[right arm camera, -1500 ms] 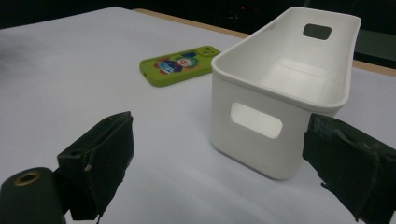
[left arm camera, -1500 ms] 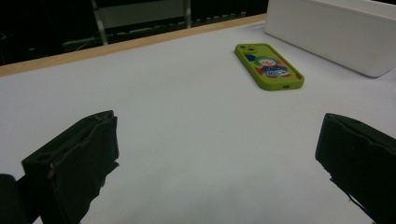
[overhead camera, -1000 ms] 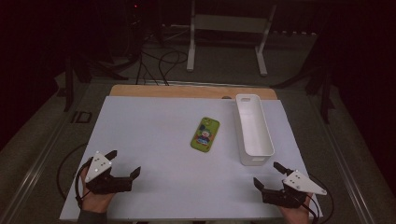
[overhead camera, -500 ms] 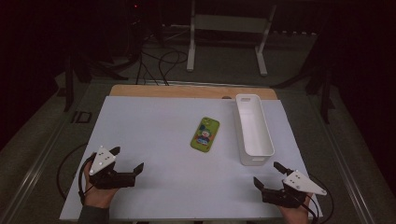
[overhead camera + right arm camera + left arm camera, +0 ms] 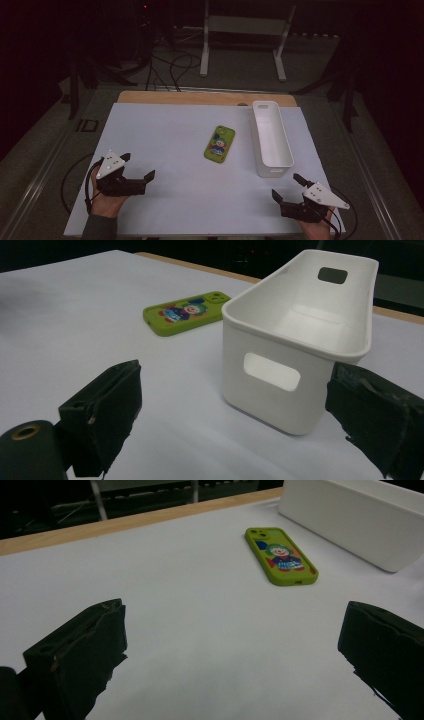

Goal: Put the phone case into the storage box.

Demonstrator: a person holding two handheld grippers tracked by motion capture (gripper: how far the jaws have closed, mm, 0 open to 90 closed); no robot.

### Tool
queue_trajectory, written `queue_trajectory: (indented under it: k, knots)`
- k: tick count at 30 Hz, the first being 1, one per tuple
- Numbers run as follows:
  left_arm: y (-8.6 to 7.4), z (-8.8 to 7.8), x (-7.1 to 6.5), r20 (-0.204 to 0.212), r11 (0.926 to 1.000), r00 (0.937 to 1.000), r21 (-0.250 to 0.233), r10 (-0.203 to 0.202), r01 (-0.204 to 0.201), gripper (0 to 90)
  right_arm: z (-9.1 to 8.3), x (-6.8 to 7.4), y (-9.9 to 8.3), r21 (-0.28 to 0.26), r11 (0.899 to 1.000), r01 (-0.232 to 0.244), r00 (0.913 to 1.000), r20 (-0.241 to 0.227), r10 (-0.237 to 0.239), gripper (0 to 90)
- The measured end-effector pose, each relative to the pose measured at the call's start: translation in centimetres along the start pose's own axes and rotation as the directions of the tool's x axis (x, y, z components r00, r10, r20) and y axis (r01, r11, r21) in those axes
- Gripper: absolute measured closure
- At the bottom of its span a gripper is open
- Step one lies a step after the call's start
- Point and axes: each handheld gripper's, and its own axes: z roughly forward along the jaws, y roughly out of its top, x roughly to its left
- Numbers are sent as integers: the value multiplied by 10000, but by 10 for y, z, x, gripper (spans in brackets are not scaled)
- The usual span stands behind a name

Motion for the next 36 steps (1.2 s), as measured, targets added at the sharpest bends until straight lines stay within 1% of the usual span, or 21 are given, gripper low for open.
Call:
queue_trajectory:
  k: [6, 13, 24, 36]
  knots:
    - [6, 3, 0, 65, 9999, 9999, 104, 86, -87, 0, 1, 1, 0, -29, 10000, -8, 10000, -26, 8, 79]
    - [12, 7, 2, -24, 9997, 9999, 213, 127, -127, 0, 2, 2, 0, -7, 10000, -17, 10000, -50, 17, 79]
    - [22, 21, 1, -228, 9973, 9991, 653, 357, -341, 0, 4, 2, -1, -7, 9999, -151, 9998, -109, 151, 79]
    - [38, 35, -4, -144, 9953, 9984, 819, 538, -524, 0, 6, 3, -1, -34, 9998, -219, 9995, -239, 218, 79]
